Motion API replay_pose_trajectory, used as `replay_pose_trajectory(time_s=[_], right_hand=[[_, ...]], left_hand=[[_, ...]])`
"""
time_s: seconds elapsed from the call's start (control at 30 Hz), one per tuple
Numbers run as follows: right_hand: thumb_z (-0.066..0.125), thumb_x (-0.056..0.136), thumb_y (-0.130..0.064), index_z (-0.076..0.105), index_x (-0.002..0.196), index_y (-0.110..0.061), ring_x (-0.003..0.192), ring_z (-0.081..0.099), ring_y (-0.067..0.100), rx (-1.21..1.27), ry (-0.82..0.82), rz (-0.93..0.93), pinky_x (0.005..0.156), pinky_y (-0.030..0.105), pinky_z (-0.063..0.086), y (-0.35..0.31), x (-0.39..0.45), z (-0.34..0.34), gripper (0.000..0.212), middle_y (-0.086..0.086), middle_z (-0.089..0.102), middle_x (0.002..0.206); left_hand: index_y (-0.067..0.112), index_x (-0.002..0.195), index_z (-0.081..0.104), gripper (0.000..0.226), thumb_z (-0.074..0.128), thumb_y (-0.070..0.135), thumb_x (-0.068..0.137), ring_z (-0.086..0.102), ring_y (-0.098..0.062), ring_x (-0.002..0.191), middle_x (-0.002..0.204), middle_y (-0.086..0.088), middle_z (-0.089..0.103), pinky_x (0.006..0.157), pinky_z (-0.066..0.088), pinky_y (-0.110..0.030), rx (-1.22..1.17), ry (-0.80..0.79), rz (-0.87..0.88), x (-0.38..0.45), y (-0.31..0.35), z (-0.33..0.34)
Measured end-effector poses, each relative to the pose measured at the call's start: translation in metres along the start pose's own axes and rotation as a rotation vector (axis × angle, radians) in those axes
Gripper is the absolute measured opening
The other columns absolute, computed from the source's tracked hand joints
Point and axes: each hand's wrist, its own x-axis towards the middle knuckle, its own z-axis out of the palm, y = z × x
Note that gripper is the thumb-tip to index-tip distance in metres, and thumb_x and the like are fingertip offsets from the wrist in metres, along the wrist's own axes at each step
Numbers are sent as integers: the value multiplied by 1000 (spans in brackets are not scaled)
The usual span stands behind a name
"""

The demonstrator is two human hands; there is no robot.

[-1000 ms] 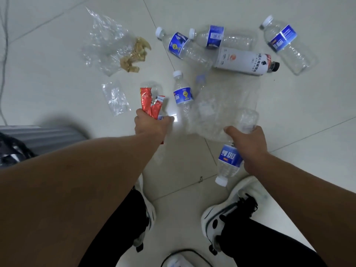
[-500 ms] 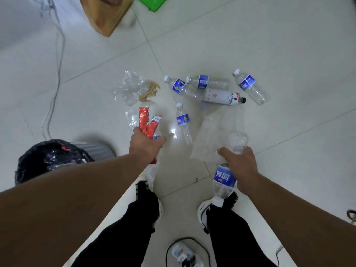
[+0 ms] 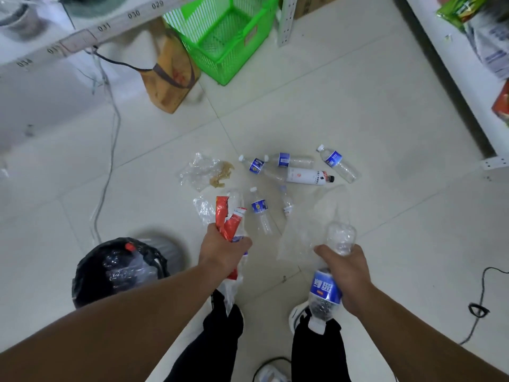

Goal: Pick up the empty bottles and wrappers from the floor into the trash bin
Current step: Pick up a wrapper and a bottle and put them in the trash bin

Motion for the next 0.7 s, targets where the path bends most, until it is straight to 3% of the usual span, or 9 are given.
replay_pose_trajectory(time_s=[0.13,0.3,0.43,0.53,0.7], right_hand=[[97,76,-22,60,122,-20,82,83,38,39,9,-14,66,50,69,-11,-23,13,59,19,78,105],[98,75,-27,58,117,-25,69,81,26,0,-42,-28,60,41,67,-20,-34,29,57,15,78,103],[99,70,-34,57,122,-27,77,84,29,-63,-115,-42,73,54,70,-27,-29,40,68,12,78,107],[99,62,-40,58,128,-24,76,84,29,-114,-165,-72,78,61,68,-32,-31,44,79,12,79,109],[99,69,-32,56,128,-24,82,84,33,-190,-249,-96,80,62,68,-38,-40,47,73,15,77,112]], left_hand=[[32,98,54,48,87,43,66,68,-9,78,92,8,70,58,45,-26,31,-16,39,-7,4,-25],[30,101,54,48,88,40,68,69,-13,83,94,8,70,63,49,-29,30,40,26,-11,6,-49],[26,111,56,53,86,42,70,70,-20,86,97,3,70,73,57,-34,-11,85,-4,-16,0,-59],[25,112,55,53,85,41,72,69,-18,85,98,1,69,67,51,-31,-46,132,-33,-26,-9,-63],[23,117,58,52,86,37,75,70,-22,90,101,-3,71,71,52,-31,-181,170,-82,-44,-28,-69]])
